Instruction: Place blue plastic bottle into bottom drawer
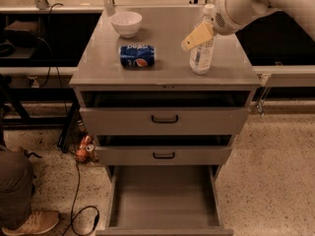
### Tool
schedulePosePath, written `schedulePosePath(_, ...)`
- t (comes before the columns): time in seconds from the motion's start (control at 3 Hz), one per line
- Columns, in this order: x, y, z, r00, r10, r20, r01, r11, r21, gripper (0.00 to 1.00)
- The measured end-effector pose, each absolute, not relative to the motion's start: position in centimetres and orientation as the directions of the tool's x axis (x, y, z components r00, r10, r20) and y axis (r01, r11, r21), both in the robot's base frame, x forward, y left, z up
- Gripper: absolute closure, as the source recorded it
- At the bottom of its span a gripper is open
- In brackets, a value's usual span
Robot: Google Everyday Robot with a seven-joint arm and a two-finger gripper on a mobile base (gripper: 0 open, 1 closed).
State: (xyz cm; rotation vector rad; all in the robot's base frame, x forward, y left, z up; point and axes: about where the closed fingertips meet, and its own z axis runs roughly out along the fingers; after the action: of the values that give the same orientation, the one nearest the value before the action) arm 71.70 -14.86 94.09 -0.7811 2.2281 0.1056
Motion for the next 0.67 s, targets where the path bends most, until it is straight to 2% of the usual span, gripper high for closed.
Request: schedulePosePath(0.67, 72.25, -13.87, 93.68, -0.515, -0.49, -0.704, -0.573, 0.807, -0.142, 0.62)
